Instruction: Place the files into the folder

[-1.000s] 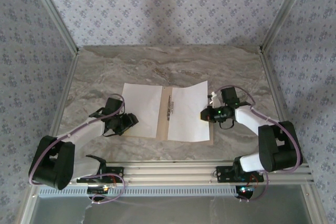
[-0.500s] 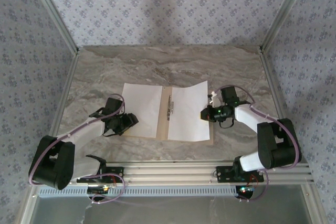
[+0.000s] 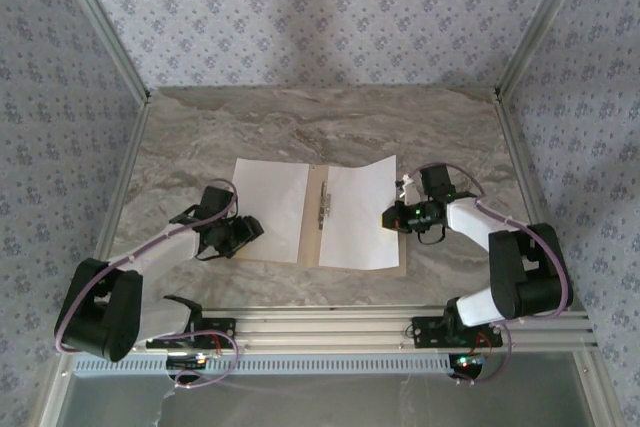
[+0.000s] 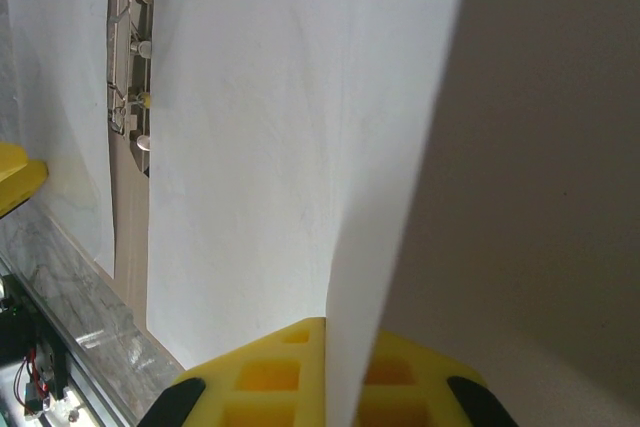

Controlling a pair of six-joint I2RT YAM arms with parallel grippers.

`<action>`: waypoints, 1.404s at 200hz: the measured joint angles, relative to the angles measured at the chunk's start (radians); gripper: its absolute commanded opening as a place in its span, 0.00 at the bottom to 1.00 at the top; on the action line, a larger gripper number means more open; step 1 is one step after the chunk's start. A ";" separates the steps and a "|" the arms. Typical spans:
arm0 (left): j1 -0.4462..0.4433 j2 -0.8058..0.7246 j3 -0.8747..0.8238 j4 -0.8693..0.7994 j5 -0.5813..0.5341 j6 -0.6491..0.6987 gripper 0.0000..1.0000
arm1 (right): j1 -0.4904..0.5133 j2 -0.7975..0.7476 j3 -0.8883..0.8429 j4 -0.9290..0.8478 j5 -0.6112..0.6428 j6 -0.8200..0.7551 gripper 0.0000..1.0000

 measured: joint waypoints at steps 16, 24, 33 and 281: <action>0.000 0.001 0.000 0.001 0.000 0.000 0.59 | 0.000 0.003 0.003 -0.001 0.000 0.000 0.13; 0.000 0.001 0.000 0.002 0.000 0.000 0.59 | 0.000 0.007 0.008 -0.001 0.001 0.000 0.15; 0.000 0.001 0.000 0.002 0.000 0.000 0.59 | 0.000 0.011 0.012 -0.002 0.001 0.000 0.18; 0.000 0.003 -0.004 0.016 0.008 0.000 0.59 | 0.016 0.016 0.110 -0.183 0.147 -0.018 0.67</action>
